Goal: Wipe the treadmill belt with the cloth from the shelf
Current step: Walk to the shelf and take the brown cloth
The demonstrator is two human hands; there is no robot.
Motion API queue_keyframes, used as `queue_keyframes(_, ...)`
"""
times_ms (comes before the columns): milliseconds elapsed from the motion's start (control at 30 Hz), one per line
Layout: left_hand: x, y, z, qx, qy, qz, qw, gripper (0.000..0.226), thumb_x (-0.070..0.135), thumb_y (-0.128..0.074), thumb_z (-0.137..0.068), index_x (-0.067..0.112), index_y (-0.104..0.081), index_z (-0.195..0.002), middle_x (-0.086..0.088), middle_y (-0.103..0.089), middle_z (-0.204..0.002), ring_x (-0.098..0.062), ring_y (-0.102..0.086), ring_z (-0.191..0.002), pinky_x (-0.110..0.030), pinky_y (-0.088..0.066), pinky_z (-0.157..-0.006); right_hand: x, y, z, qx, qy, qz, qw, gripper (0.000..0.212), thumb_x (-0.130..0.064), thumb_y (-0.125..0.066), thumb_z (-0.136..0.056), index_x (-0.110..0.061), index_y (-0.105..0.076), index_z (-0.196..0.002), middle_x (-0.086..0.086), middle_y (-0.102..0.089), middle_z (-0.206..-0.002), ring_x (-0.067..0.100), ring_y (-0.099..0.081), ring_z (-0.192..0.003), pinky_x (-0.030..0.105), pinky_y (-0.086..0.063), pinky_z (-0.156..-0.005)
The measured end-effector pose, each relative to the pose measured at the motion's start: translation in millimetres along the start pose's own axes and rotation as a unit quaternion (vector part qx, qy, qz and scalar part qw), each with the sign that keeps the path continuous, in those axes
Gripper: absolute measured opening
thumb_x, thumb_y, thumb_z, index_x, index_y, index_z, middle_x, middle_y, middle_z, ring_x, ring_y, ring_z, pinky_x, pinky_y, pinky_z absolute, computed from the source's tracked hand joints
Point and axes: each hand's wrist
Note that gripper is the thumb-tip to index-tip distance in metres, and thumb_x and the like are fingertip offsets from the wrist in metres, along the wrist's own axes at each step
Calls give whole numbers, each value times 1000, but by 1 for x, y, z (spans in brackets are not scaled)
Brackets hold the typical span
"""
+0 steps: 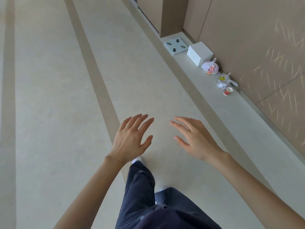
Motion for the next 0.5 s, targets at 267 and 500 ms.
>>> queue_keyframes(267,-113,2,-92,-44,4,-14,999,52,44,-41,-90,18,-54,-133,-5,-55,-134,-27,-51,-124,-43,-39,-102,31,-33,-135,-9,-22,2,1000,46,-35,-43,-91,-11,-60,-127,8,-58,-128,17,-46,-116,37,-43,-96)
queue_keyframes(500,-214,27,-192,-16,-2,-18,1000,52,44,-40,-90,17,-55,-132,-6,-56,-132,-28,-51,-123,-44,-40,-101,52,-50,-258,-26,-34,9,999,49,-38,-40,-92,-13,-57,-129,7,-56,-131,17,-46,-119,37,-41,-99)
Point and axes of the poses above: each hand's wrist, its own z-axis away from the middle knuckle, its own y-axis out of the back of the hand, x = y × z
